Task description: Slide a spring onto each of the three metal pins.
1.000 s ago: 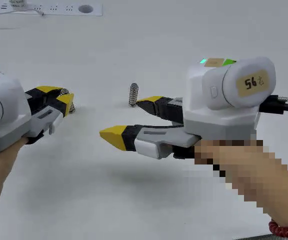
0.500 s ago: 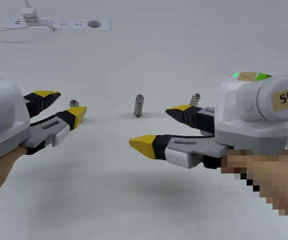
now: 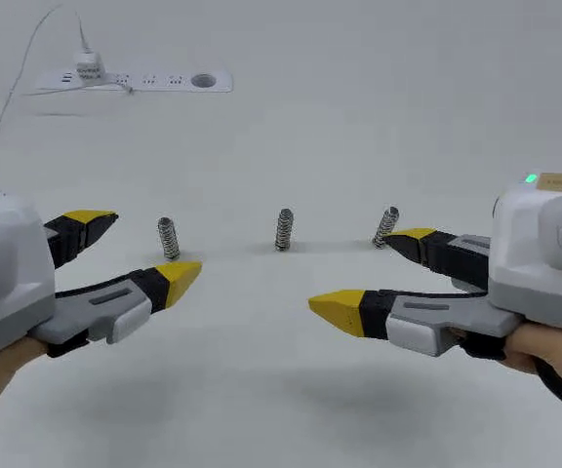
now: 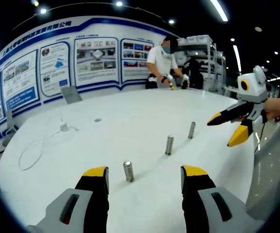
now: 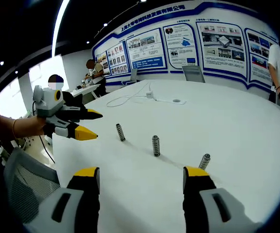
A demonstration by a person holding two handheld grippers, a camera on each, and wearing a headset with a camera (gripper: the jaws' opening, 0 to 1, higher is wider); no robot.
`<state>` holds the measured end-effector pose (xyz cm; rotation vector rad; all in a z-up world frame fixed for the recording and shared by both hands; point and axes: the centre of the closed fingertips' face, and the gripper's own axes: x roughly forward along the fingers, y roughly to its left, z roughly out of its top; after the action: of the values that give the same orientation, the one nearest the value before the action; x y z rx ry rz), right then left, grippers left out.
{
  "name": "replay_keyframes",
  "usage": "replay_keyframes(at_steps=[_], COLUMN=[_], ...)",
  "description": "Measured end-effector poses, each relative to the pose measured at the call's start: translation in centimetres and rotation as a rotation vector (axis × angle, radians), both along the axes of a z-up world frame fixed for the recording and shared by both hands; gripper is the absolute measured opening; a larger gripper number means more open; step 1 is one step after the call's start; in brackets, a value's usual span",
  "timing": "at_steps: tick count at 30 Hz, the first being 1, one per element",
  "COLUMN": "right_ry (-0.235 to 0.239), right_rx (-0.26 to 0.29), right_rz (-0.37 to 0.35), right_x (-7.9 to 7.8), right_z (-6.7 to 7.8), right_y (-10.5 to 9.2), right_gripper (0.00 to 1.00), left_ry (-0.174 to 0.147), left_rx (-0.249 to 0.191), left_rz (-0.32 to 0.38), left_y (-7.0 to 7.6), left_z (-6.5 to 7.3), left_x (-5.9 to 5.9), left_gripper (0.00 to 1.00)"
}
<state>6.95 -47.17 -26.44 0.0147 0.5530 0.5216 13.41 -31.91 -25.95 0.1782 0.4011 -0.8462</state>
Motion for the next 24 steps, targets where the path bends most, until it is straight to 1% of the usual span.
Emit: replay_keyframes(at_steps=[3, 5, 9, 15, 17, 21, 24], right_ry=[-0.003, 0.001, 0.008, 0.02, 0.02, 0.023, 0.026], right_rx=[-0.008, -0.014, -0.021, -0.04, -0.046, -0.047, -0.053], right_rz=[0.0, -0.002, -0.001, 0.0, -0.002, -0.004, -0.004], right_x=[-0.4, -0.6, -1.3, -2.2, -2.5, -3.0, -3.2], right_z=[0.1, 0.0, -0.1, -0.6, -0.7, -0.9, -0.9], right_y=[-0.3, -0.5, -0.9, -1.5, -1.8, -2.2, -2.4], right_gripper=[0.72, 0.74, 0.76, 0.79, 0.8, 0.83, 0.85], left_ry=[0.016, 0.026, 0.034, 0.073, 0.078, 0.078, 0.08], left_rx=[-0.007, -0.014, -0.011, -0.005, 0.001, 0.018, 0.015], left_rz=[0.004, 0.006, 0.006, 0.014, 0.017, 0.023, 0.027], left_y=[0.3, 0.5, 1.0, 1.6, 1.8, 2.3, 2.6], left_z=[0.2, 0.3, 0.3, -0.1, -0.2, -0.4, -0.4], left_x=[-0.7, -1.1, -2.1, -3.2, -3.7, -4.1, -4.4], left_gripper=[0.65, 0.7, 0.75, 0.81, 0.85, 0.89, 0.92])
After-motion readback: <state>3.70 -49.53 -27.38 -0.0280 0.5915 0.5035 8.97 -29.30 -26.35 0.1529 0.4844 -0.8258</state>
